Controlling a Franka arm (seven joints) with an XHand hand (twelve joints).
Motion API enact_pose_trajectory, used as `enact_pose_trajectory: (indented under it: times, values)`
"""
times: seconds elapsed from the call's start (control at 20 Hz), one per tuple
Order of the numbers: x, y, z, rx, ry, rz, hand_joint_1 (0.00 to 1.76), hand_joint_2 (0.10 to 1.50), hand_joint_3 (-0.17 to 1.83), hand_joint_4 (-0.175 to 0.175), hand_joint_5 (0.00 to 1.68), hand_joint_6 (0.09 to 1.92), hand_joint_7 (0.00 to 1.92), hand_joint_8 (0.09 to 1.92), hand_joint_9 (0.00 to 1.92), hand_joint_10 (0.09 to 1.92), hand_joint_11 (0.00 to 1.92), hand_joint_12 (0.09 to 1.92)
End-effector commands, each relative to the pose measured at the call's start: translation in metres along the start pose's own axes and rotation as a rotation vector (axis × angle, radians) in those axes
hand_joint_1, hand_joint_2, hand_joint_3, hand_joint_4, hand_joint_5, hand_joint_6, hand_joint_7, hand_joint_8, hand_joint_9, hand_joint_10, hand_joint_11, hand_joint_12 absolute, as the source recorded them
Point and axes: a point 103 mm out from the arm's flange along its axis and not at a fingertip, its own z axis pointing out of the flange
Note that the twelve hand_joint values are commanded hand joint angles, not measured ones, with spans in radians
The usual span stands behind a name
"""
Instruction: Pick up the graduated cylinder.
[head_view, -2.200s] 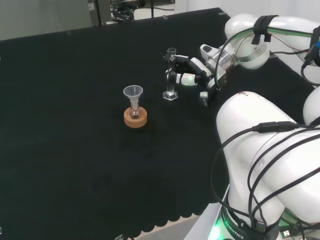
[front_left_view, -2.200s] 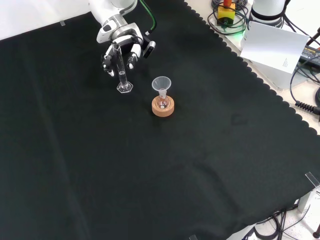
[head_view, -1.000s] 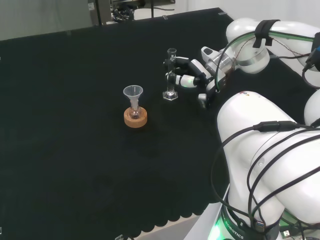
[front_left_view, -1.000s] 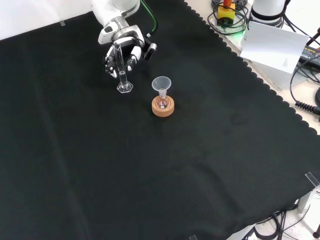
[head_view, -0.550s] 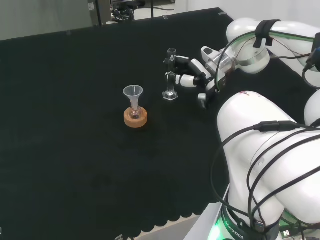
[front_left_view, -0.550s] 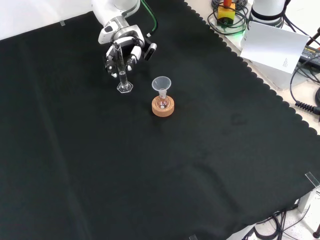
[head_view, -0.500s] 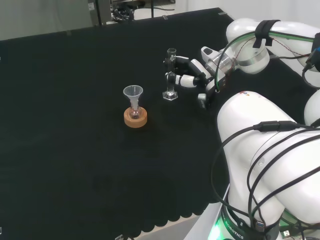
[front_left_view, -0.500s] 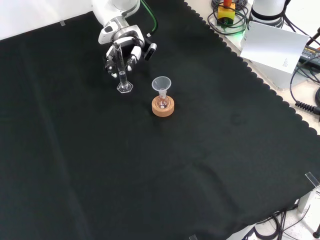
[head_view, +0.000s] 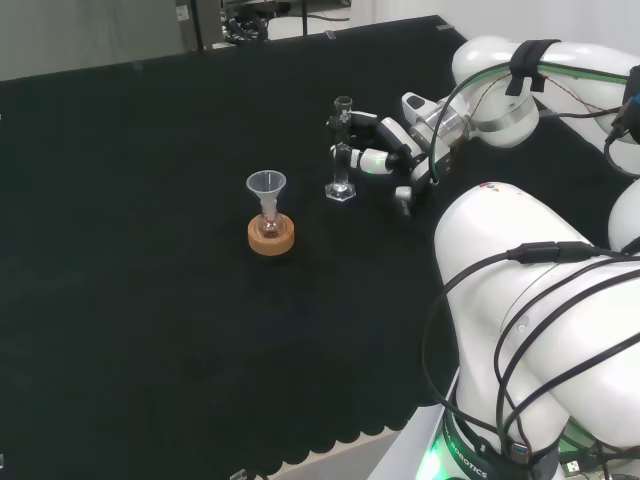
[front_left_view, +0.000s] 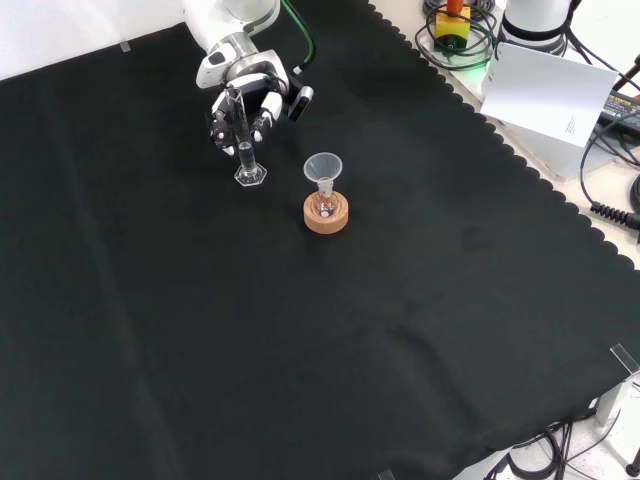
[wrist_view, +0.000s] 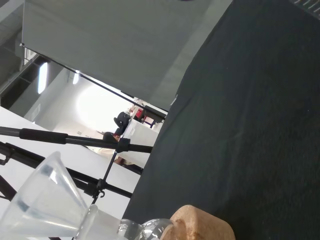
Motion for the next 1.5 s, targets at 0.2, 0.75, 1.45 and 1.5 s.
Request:
enact_pose_trajectory:
  times: [0.2,0.75,1.45,1.5]
  values:
    - [0.002,0.000,-0.001,-0.011,-0.040,0.009,1.14,1.20,-0.17,0.040,0.78,0.64,0.78,0.57,1.04,0.30,0.81,1.08]
    - [0.019,0.000,-0.020,-0.040,-0.233,0.031,1.17,1.19,0.00,-0.175,0.84,1.20,0.91,0.83,1.15,0.30,0.98,0.97]
    - [0.054,0.002,-0.045,0.088,-0.437,0.005,1.25,1.15,0.00,-0.175,0.89,1.12,0.92,1.12,1.24,0.28,1.03,0.95]
    - [0.056,0.002,-0.047,0.101,-0.450,0.011,1.25,1.15,0.00,-0.175,0.89,1.12,0.92,1.12,1.25,0.28,1.03,0.94]
